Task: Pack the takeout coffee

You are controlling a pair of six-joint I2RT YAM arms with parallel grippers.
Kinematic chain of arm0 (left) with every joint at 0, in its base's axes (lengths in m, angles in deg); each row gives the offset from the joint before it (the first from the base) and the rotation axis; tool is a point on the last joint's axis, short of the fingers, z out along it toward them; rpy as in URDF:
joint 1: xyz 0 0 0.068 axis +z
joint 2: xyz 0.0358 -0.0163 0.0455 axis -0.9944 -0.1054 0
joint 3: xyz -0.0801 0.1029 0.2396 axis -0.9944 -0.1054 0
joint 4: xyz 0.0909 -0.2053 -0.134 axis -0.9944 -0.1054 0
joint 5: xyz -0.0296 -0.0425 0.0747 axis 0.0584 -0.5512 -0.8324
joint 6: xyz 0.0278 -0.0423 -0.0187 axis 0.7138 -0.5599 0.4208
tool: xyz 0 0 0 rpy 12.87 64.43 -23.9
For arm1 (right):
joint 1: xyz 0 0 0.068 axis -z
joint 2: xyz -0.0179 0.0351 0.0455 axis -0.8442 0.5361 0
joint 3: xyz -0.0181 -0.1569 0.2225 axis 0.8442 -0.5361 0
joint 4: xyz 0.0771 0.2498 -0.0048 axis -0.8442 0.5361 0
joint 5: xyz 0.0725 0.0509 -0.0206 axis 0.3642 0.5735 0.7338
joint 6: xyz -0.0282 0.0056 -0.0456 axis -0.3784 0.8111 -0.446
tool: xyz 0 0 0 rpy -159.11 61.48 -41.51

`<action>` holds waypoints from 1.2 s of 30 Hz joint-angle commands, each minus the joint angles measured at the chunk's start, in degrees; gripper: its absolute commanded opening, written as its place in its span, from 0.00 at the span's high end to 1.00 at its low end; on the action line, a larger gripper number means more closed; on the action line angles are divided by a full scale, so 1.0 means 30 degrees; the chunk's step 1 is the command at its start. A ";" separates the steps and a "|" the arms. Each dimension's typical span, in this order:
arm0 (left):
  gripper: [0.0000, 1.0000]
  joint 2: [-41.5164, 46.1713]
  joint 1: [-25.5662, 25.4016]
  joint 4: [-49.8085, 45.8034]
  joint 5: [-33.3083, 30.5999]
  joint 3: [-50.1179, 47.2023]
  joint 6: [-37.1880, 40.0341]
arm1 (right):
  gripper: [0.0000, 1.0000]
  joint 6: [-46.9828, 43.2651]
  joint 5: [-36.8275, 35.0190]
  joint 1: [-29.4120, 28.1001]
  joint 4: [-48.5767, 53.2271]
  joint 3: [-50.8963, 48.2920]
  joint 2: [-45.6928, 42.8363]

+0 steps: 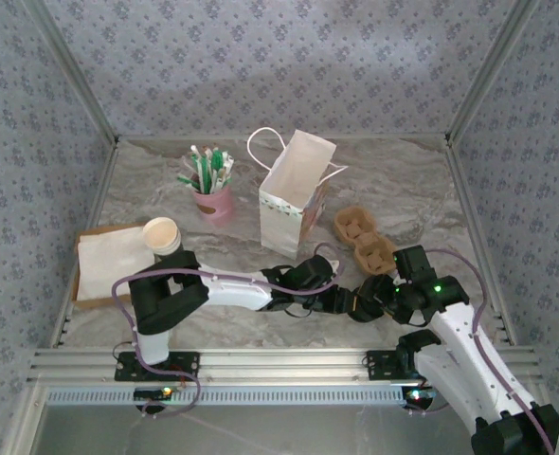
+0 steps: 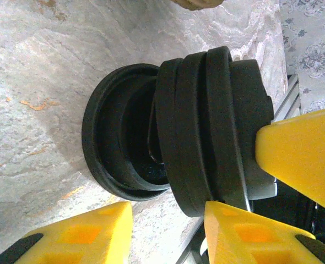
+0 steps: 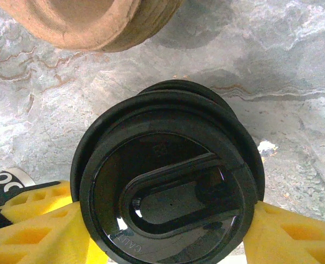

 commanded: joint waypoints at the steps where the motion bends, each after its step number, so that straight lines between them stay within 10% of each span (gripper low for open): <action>1: 0.60 0.0549 0.0130 0.0921 0.0328 -0.0182 -0.0224 | 0.31 -0.0386 0.0378 0.0150 0.0137 -0.0029 -0.0182; 36: 0.67 0.0614 0.0368 0.2234 0.0580 -0.0929 -0.1155 | 0.32 -0.0593 0.1163 0.0899 0.0455 0.0256 -0.0460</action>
